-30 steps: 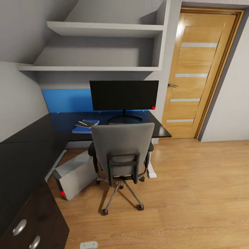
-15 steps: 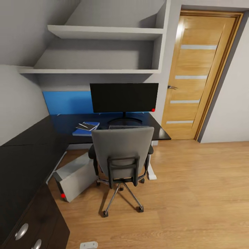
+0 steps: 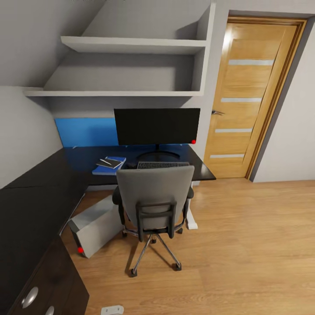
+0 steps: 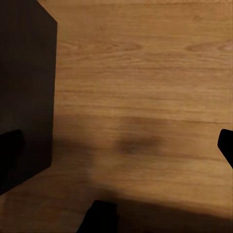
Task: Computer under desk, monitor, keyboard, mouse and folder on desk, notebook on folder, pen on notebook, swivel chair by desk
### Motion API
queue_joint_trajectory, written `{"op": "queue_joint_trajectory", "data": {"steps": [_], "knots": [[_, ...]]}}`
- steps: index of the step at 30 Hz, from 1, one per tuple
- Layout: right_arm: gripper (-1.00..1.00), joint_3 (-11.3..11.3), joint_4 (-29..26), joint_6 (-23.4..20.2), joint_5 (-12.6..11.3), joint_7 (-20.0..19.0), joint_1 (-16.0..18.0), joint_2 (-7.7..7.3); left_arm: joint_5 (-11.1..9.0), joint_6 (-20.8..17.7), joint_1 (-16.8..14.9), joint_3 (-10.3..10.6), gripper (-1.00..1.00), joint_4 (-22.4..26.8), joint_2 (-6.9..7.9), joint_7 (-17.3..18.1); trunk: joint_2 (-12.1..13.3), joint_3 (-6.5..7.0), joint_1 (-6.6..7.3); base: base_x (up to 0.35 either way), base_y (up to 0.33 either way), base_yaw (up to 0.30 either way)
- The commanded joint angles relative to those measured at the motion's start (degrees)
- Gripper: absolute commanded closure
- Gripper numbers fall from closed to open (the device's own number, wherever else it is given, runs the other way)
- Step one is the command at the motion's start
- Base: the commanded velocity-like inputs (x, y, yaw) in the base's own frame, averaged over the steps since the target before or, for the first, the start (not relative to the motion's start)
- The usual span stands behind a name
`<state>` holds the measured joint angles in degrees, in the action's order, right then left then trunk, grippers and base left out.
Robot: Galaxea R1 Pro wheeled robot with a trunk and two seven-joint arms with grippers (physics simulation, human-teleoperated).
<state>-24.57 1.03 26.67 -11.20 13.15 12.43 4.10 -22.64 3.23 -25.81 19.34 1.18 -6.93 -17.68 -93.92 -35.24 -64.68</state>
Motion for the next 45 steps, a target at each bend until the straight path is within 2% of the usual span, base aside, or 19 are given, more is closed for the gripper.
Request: {"op": "queue_joint_trajectory", "data": {"steps": [1, 45], "knots": [[-1.00, -0.5, 0.1, 0.2, -0.5, 0.1, 0.0, 0.03, -0.6, 0.2, 0.0, 0.5, -1.00, 0.0, -0.02, -0.2, 0.4, 0.13, 0.23, 0.000, 0.000, 0.000], [-1.00, -0.5, 0.1, 0.2, -0.5, 0.1, 0.0, 0.03, -0.6, 0.2, 0.0, 0.5, -1.00, 0.0, -0.04, 0.6, 18.0, 8.03, 9.90, 0.000, 0.000, 0.000]]}}
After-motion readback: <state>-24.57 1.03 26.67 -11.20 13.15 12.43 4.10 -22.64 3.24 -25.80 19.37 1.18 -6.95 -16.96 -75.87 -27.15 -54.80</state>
